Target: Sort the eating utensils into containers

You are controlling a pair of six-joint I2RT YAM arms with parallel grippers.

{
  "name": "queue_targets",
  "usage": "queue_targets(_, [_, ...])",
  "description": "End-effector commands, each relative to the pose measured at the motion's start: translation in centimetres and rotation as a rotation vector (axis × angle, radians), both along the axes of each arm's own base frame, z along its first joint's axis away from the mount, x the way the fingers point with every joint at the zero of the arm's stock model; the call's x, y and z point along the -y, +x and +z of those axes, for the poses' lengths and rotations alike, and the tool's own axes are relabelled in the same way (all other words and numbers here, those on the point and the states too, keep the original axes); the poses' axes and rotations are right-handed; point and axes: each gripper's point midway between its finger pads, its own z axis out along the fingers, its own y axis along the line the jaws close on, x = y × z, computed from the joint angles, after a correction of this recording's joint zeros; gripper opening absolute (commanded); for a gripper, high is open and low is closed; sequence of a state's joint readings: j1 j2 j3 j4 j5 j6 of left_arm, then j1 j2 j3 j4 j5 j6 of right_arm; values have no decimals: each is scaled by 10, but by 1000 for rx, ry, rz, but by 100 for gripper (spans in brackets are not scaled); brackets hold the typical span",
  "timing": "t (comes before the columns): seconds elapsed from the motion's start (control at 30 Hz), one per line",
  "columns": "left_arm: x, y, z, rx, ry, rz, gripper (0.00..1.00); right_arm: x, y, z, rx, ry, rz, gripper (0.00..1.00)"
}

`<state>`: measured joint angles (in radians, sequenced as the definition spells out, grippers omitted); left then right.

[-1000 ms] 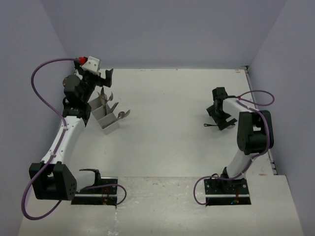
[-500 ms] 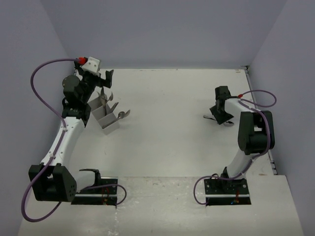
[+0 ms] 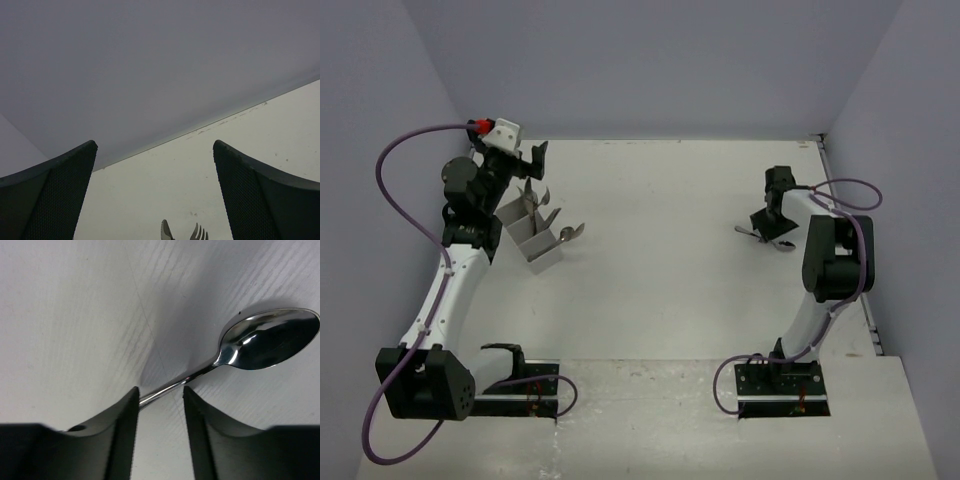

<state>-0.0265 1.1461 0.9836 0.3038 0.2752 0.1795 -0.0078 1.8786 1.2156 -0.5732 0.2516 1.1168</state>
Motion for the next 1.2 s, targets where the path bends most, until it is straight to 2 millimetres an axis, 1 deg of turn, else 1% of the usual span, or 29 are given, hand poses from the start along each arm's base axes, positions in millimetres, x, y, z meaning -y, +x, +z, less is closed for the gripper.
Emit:
queue_targets(0.0, [-7,-2,-1,6,30,27,100,7,-4,-5,-40,17,-38,42])
queue_targets(0.03, [-7,-2,0,7,32,26,100,7,-5,-5,-45,19,-48,50])
queue_targets(0.1, [-7,-1,-2,1,38,26,100,8,-7,-5,-53,39,-98,58])
queue_targets(0.13, [-7,-1,-1,3,41,25,100,10,-8,-7,-58,48,-119,59])
queue_targets(0.27, [-9,0,1,14,50,34,100,15,-11,-12,-69,98,-193,61])
queue_targets(0.37, [-11,0,4,23,54,48,100,17,-13,-16,-90,143,-243,50])
queue_targets(0.4, [-11,0,5,27,58,48,100,18,-15,-16,-97,147,-275,43])
queue_targets(0.47, [-12,1,8,37,60,55,100,21,-15,-16,-102,139,-301,35])
queue_targets(0.53, [-14,0,11,46,59,65,100,22,-14,-13,-120,127,-309,31])
queue_targets(0.57, [-16,0,13,57,58,77,100,23,-15,-15,-136,125,-308,26])
queue_targets(0.63, [-18,-2,17,70,59,87,100,24,-14,-13,-149,117,-307,22])
queue_targets(0.67, [-20,-2,17,76,60,99,100,25,-14,-13,-154,109,-303,17])
queue_targets(0.7, [-22,-3,19,84,62,105,100,27,-13,-12,-160,104,-306,15])
queue_targets(0.77, [-25,-4,19,93,57,125,100,29,-13,-11,-168,90,-292,0])
queue_targets(0.87, [-29,-6,19,104,64,144,100,33,-13,-10,-194,67,-282,0])
queue_targets(0.97, [-30,-6,16,99,72,153,100,36,-8,-9,-201,45,-245,0])
queue_targets(1.03, [-30,-6,15,97,72,156,100,35,0,-8,-190,38,-190,0])
queue_targets(1.07, [-30,-6,14,96,74,155,100,34,9,-7,-163,25,-121,0])
queue_targets(1.13, [-29,-6,14,94,72,150,100,24,17,-2,-131,-5,-47,0])
queue_targets(1.17, [-29,-6,14,96,70,148,100,21,27,3,-94,-35,17,0])
